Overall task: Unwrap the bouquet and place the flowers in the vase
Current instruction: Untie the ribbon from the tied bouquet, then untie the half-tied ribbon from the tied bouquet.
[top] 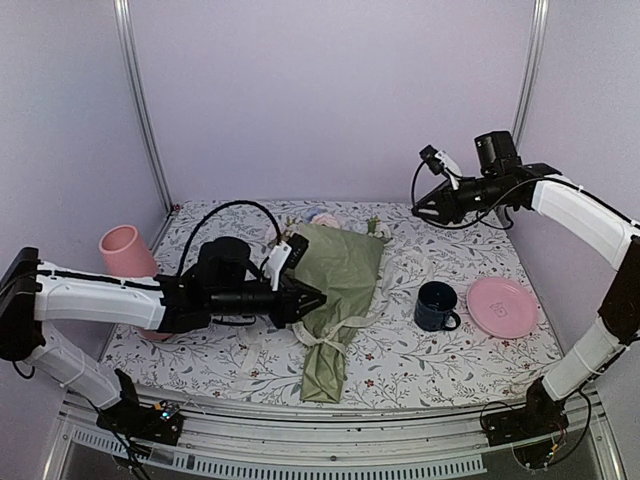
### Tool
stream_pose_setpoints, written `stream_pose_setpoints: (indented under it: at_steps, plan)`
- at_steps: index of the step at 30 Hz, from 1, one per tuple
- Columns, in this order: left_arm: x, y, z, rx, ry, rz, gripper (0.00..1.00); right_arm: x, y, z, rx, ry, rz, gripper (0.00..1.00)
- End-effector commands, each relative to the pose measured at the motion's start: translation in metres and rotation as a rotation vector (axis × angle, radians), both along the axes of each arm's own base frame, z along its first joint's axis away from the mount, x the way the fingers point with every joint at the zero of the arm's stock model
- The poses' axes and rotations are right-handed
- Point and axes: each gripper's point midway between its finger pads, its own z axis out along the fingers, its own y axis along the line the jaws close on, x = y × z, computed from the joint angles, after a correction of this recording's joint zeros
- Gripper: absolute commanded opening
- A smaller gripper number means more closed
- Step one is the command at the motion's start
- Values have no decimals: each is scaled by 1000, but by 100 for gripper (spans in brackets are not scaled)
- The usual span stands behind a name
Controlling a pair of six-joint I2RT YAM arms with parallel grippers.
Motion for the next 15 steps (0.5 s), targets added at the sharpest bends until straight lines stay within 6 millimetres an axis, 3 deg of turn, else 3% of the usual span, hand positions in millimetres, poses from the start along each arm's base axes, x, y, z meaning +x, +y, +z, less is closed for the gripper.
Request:
stream_pose_setpoints:
  at_steps: [1,3,6,10,15]
  plan:
    - [-41,13,-26,101,-38,-22,21,-98,86,-49,21,173,447,39]
    - [-54,20,-32,101,-40,-9,22,-133,113,-75,4,209,580,37]
    - [-65,30,-52,144,-20,15,26,-161,137,-110,-14,256,662,34]
    - [-67,38,-69,193,-40,54,29,-170,159,-143,-31,287,690,32]
    - [-61,46,-75,187,-86,104,20,-174,176,-180,-64,341,699,29]
